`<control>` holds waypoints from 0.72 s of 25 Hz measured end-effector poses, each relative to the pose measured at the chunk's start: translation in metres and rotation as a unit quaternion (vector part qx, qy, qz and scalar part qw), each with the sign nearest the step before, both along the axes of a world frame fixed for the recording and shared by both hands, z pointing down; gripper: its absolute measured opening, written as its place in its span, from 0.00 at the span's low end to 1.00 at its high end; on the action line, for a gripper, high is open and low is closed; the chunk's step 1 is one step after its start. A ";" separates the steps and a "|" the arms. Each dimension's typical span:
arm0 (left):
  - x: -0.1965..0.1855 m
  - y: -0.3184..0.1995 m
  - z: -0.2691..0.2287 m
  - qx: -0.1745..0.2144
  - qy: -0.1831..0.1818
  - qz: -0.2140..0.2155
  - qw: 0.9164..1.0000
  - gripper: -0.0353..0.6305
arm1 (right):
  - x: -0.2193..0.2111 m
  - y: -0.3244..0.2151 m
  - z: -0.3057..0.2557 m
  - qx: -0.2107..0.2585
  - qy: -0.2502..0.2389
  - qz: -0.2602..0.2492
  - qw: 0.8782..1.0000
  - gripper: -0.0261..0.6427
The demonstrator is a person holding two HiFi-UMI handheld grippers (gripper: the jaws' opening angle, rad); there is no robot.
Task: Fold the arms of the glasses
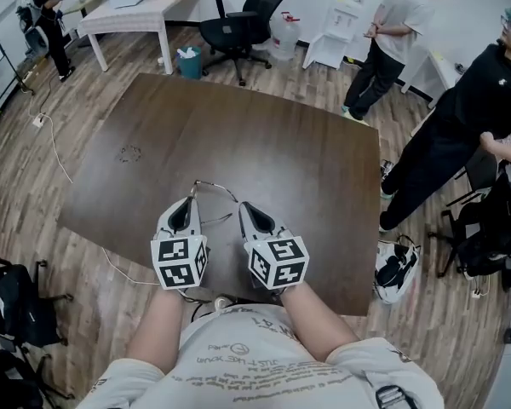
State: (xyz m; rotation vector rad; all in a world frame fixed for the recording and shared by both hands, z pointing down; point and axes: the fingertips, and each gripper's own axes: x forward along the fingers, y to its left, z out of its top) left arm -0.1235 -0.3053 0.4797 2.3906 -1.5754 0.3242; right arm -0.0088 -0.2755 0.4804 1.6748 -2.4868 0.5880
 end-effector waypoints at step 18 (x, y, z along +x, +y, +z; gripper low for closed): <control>-0.012 0.051 -0.041 0.041 -0.001 0.011 0.999 0.07 | -0.034 0.023 -0.041 0.050 0.002 -0.003 0.999 0.06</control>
